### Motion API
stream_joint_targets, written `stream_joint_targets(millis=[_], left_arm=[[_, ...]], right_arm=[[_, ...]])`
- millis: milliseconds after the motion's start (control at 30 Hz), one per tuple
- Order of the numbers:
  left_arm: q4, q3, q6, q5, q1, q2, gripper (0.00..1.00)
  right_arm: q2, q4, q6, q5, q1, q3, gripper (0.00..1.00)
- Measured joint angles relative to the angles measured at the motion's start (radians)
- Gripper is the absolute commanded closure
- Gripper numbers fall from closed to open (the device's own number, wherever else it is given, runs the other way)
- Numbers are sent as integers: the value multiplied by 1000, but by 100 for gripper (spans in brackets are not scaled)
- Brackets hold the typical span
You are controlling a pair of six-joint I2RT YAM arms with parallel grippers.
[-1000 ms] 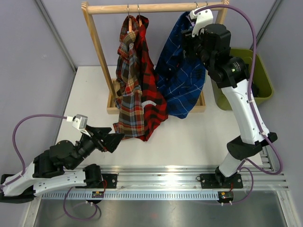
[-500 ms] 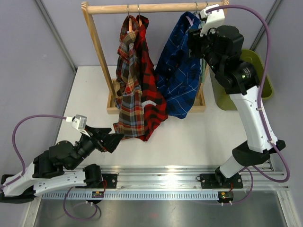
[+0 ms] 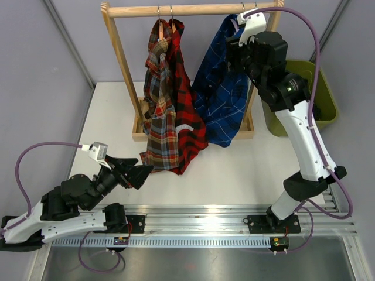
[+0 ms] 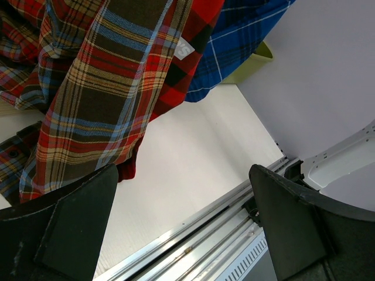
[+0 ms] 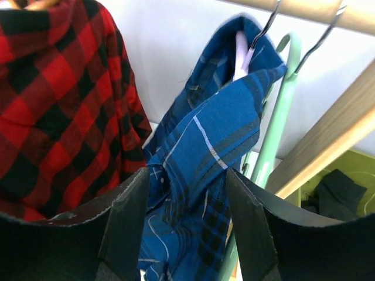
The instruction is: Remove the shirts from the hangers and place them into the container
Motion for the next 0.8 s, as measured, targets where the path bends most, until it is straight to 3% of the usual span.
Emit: stream_joint_targets(millis=[67,233,300,500,800], left_arm=[[-2,0,-1,0,0,0,1],[-16,0,-5,0,0,-16,1],[-21,0,-8,-1,0,-26,1],[-25,-3,-13,-3,0,-42,1],[-27,-5,-20,-3,0,-55,1]], right_arm=[[22,3,0,10,0,0,41],[43,11,11,15,-8,-2,60],[45,11,19,14,-12,-1,60],[62,-4,36,15,-13,24,38],[74,-11,33,77,-13,31,30]])
